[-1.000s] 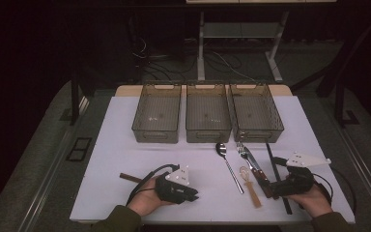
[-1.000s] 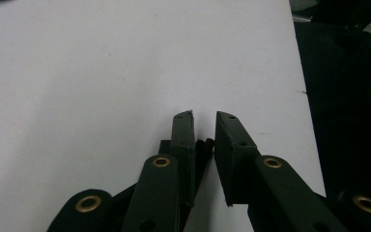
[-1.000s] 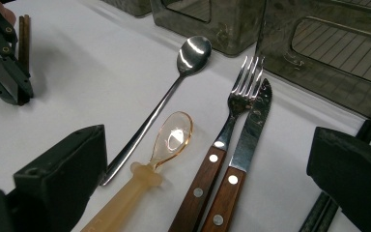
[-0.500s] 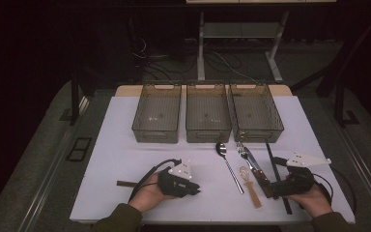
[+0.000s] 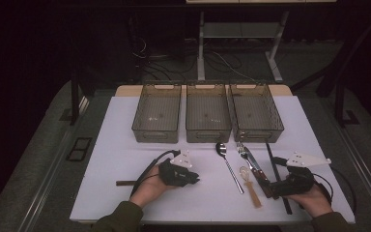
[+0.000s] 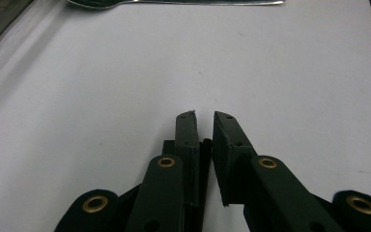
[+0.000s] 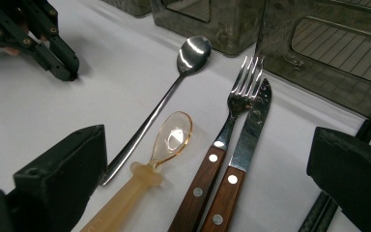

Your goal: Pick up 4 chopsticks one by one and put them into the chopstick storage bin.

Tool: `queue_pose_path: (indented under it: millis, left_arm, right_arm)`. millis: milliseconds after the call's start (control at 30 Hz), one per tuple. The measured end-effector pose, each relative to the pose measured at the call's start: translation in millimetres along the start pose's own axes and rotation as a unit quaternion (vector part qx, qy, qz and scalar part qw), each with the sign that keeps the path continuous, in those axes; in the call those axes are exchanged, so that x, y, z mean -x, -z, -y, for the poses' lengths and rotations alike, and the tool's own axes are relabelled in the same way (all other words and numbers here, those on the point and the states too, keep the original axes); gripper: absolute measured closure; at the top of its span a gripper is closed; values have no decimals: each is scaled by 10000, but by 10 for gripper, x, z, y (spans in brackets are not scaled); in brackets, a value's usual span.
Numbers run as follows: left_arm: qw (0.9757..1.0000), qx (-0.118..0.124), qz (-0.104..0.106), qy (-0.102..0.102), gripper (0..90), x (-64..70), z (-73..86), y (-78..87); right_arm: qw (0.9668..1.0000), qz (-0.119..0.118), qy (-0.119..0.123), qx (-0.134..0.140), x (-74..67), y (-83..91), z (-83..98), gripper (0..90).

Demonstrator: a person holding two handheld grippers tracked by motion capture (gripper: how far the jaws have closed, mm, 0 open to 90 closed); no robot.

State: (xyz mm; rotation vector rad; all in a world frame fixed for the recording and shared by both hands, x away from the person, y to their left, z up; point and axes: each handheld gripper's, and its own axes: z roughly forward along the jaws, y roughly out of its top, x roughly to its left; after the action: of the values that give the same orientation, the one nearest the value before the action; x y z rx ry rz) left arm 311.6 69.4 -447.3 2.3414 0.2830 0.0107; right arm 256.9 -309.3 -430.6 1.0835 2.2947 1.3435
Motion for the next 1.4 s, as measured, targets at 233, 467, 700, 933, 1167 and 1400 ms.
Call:
queue_pose_path:
  millis: [233, 467, 700, 933, 1167, 1400]
  left_arm:
    - [10000, 31, -56, 22, 739, -1, 4, 9]
    - [9997, 147, -170, 63, 595, 7, 62, 213]
    - [9984, 52, -483, 276, 561, 17, 370, 606]
    - [9951, 96, -730, 666, 572, 32, 735, 920]
    - [9942, 31, -698, 821, 616, -26, 838, 949]
    - [9943, -115, -688, 807, 702, -39, 844, 911]
  right_arm:
    - [10000, -3, 4, 2, 1, 2, 0, 8]
    - [10000, -2, 3, 28, 1, 13, 1, 8]
    - [10000, -2, 8, 24, 1, 14, 1, 8]
    - [10000, 0, 10, 15, 0, 11, 1, 8]
    - [10000, 12, 24, 7, -5, 11, 1, 8]
    - [10000, 9, 27, 3, -4, 11, 1, 8]
